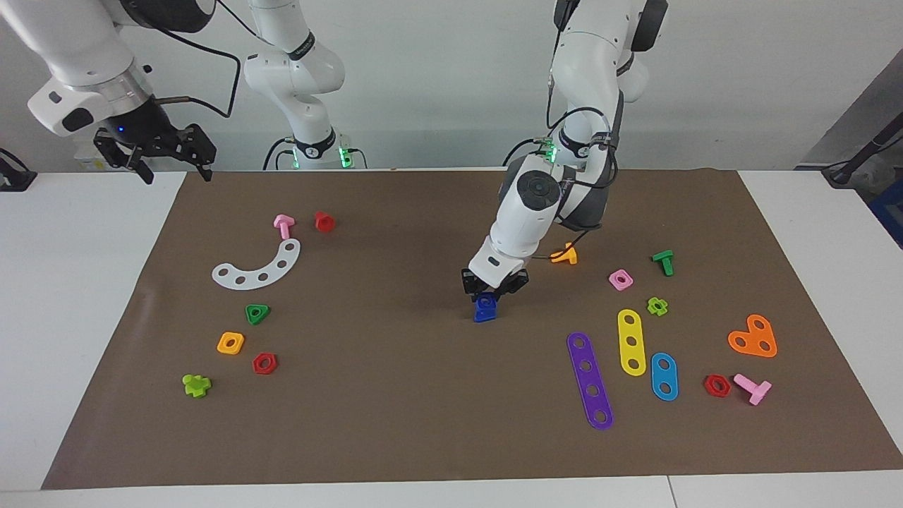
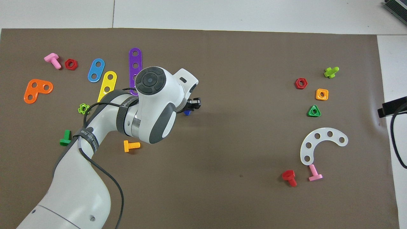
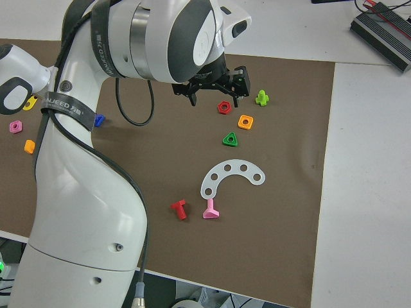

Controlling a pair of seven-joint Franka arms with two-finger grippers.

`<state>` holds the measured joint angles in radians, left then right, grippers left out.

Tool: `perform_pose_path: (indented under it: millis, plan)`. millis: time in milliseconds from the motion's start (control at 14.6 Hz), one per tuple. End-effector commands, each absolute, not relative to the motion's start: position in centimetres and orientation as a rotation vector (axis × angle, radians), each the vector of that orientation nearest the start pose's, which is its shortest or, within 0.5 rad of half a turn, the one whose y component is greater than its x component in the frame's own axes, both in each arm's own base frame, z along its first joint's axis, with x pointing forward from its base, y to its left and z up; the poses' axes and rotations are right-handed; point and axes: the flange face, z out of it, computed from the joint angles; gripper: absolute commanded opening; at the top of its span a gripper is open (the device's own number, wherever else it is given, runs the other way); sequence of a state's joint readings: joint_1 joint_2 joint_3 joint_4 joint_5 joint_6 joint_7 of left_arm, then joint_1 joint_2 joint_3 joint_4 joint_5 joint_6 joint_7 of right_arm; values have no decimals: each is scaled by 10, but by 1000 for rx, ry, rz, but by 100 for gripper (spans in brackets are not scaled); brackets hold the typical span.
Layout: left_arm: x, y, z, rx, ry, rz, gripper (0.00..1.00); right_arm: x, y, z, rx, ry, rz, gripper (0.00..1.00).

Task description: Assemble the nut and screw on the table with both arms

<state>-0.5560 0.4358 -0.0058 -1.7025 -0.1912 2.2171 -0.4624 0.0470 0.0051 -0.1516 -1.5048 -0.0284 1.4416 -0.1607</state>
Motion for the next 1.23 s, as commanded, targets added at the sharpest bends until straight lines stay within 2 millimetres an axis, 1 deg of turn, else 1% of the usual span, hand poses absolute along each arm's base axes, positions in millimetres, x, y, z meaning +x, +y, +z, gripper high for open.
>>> perform_pose_path:
  millis: [0, 205, 479, 547, 616, 684, 753, 821, 889, 1026, 1163]
  plan:
    - [568, -368, 343, -3318, -43, 59, 16, 538, -50, 641, -3166, -121, 96, 100]
    - [566, -366, 337, -3311, -46, 64, 16, 537, -53, 641, -3165, -83, 91, 100]
    - [559, -361, 322, -3299, -47, 58, 16, 538, -52, 642, -3165, -88, 86, 100]
    - [557, -363, 321, -3298, -40, 58, 19, 538, -53, 641, -3165, -83, 88, 100]
    - [557, -363, 321, -3298, -40, 58, 31, 538, -54, 641, -3165, -81, 91, 100]
    - [558, -363, 323, -3298, -40, 52, 50, 538, -53, 641, -3165, -83, 91, 100]
    - [559, -363, 324, -3294, -33, 42, 75, 537, -51, 643, -3164, -81, 83, 100]
    - [560, -363, 326, -3283, -11, 25, 96, 537, -51, 644, -3163, -59, 82, 100]
    - [564, -363, 332, -3283, -8, 16, 100, 536, -51, 645, -3163, -37, 87, 100]
    - [571, -361, 342, -3285, -18, 10, 100, 537, -54, 646, -3163, -25, 72, 100]
    - [583, -354, 362, -3274, -34, 47, 100, 536, -59, 644, -3146, 20, 76, 100]
